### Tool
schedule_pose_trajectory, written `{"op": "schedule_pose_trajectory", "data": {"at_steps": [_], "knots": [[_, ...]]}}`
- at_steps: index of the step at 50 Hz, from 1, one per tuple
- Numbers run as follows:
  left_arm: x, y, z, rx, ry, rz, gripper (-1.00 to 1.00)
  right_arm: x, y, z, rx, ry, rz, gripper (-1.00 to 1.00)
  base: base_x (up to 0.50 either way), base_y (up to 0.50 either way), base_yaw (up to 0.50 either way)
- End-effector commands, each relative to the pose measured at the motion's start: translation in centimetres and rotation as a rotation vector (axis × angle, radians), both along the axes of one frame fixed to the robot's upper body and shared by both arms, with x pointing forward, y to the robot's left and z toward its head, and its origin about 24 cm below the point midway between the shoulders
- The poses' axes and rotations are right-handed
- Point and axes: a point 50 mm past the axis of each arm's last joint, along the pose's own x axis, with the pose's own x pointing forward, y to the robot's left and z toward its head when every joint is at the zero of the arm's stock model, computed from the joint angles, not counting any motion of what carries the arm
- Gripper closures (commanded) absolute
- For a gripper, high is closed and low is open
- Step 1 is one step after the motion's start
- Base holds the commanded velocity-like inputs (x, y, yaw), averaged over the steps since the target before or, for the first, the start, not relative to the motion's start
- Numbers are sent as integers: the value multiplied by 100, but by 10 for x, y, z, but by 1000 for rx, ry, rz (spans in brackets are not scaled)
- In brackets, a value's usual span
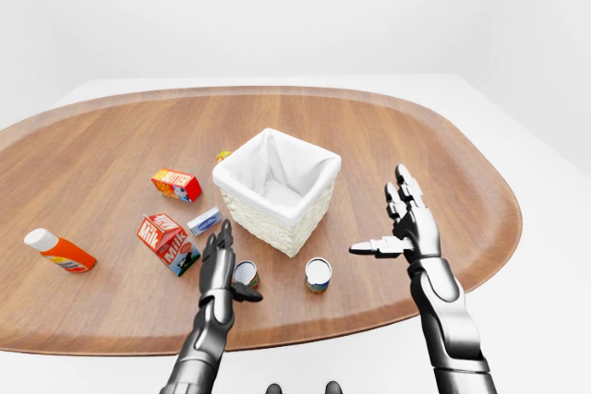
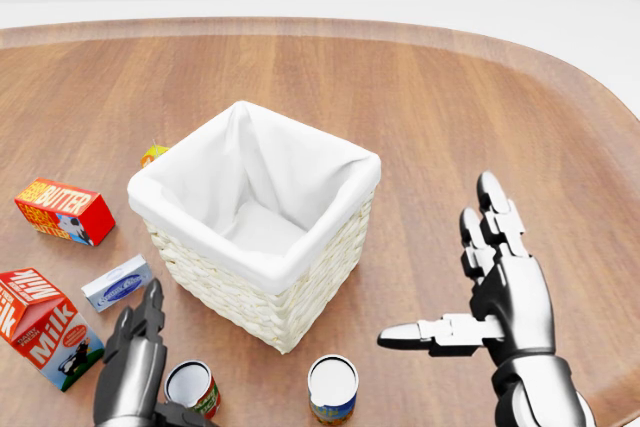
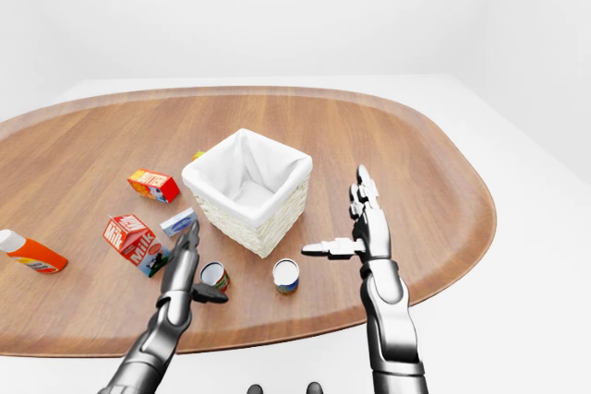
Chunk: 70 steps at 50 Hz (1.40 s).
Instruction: Pick up the tomato sauce, and put it in the basket.
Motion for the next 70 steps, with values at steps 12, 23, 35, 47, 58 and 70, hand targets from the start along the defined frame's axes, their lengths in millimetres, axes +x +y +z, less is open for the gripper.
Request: {"op": "schedule_pose_trajectory", "data": {"at_steps": [12, 23, 35, 47, 58, 70], "knots": [[0, 1, -5, 19, 20, 7, -100, 0, 0, 0, 1, 1, 1, -100, 0, 0, 0], [-1, 0, -8, 27, 27, 7, -100, 0, -1, 0, 2, 2, 0, -100, 0, 0, 0], [-1, -2, -8, 27, 28, 4, -100, 0, -1, 1, 1, -4, -3, -100, 0, 0, 0], [0, -3, -8, 22, 27, 4, -100, 1, -1, 0, 2, 2, -3, -100, 0, 0, 0], [1, -3, -7, 22, 26, 3, -100, 1, -1, -1, 3, 6, -1, -100, 0, 0, 0], [1, -4, -8, 23, 27, 1, -100, 0, -1, -1, 3, 5, 0, -100, 0, 0, 0]]}}
